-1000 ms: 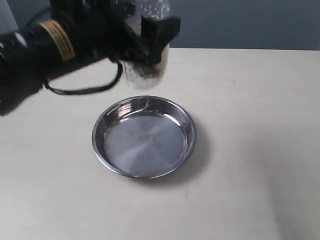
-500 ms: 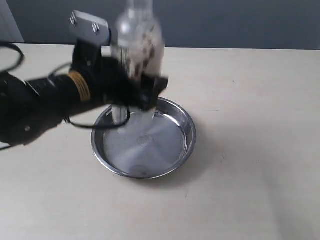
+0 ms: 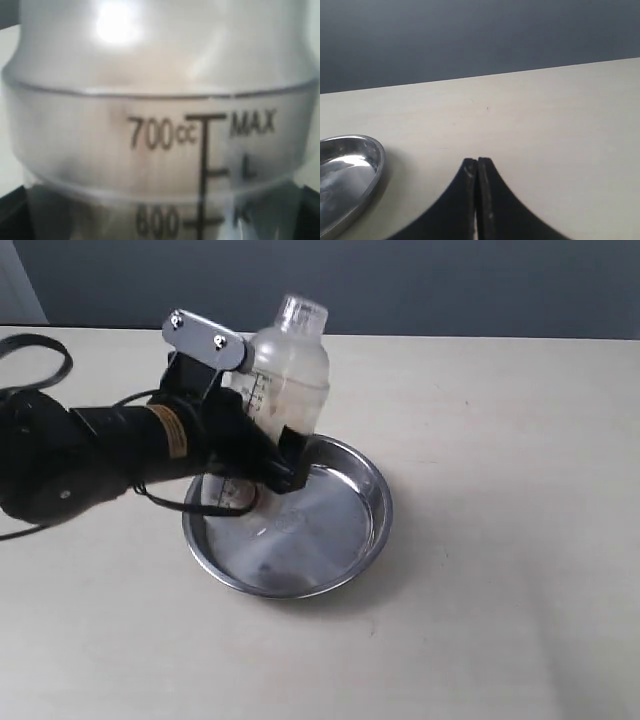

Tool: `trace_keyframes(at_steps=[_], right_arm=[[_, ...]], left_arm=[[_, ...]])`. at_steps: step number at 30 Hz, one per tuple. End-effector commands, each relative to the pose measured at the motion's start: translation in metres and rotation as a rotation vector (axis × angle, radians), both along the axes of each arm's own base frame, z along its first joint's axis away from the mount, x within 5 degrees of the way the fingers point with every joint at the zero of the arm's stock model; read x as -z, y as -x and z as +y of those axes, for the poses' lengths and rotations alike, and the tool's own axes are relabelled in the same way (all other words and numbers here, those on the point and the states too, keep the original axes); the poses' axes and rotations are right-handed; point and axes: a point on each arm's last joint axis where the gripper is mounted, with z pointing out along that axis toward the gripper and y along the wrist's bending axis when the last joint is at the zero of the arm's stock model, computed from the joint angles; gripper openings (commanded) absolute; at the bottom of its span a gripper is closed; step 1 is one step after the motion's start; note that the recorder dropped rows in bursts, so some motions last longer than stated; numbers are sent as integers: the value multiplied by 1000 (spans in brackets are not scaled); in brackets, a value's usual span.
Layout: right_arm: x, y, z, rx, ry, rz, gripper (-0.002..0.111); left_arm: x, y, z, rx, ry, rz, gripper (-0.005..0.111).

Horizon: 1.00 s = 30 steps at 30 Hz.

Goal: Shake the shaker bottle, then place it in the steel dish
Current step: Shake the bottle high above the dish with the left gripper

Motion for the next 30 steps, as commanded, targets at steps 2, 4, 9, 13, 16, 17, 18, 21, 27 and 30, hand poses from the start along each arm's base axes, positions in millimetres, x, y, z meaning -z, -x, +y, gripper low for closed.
trace_keyframes(at_steps=[2,4,9,13,16,17,18,21,27,30], right_arm=[[-1,-1,0,-1,3,-12,-1],[-1,-1,0,-1,3,-12,-1],[0,0,0,-2,4,-7,-1],[0,0,0,-2,4,-7,-1],[0,0,0,-2,4,-7,-1],[0,0,0,-2,4,-7,-1],[0,0,0,-2,4,-7,-1],[0,0,0,-2,4,-7,-1],[-1,-1,0,-1,3,-12,-1],[-1,-1,0,-1,3,-12,-1]], left_arm=[[-132,15,-4,73,256,-461,0],[-82,7,-6,50,140,-270,0],[-7,-4,-3,-46,134,-36,0],[-85,6,-6,44,248,-332,0],[-97,12,-1,51,222,-358,0],[-78,9,-2,47,169,-296,0],[-53,6,-2,43,117,-225,0],[-5,-2,-1,-41,143,-55,0],[-106,14,-9,102,300,-475,0],[-78,8,-8,67,175,-323,0]])
